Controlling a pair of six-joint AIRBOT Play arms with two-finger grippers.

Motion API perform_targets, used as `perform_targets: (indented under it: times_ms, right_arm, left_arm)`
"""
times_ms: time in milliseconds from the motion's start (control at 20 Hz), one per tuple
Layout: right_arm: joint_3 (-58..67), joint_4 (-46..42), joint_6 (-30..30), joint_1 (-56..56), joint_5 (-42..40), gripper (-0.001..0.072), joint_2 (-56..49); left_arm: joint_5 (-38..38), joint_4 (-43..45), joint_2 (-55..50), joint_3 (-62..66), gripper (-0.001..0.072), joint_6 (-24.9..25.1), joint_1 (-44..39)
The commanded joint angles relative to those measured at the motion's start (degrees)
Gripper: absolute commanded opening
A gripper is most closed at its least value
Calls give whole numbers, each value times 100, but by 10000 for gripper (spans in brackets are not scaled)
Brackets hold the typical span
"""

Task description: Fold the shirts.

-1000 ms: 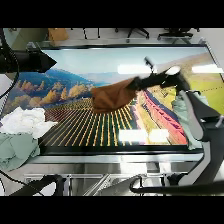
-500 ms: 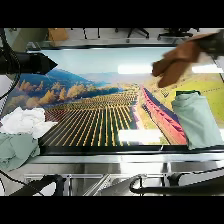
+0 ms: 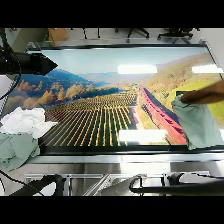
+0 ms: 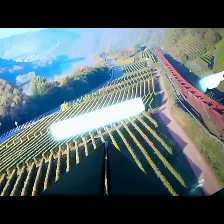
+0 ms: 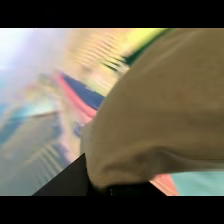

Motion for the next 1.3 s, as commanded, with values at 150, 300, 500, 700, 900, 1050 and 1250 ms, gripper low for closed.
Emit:
perform_targets:
  times_ms: [150,300,500,700,900,1050,1250]
  right_arm:
    - [-1139,-2511,505,-380,809,533,870]
    - [-1152,-2479,498,-415,717,573,852]
    - [-1154,-1405,498,-404,74,572,844]
    - [-1187,221,254,-398,-592,384,850]
    - [-2238,592,-280,476,-992,23,1305]
    - [-3985,586,-570,1867,-2208,20,1954]
    - [-5967,529,-907,4072,-3681,20,2159]
  left_arm:
    - [-177,17,0,-2,15,256,-289]
    - [-114,20,0,-2,15,304,-566]
    - [79,20,0,-2,15,341,-721]
    - [4,22,0,-2,15,337,-623]
    - [-149,-146,138,-433,14,332,-684]
    - [208,-431,518,-1742,14,334,-892]
    - [970,-431,1093,-3788,14,334,-1366]
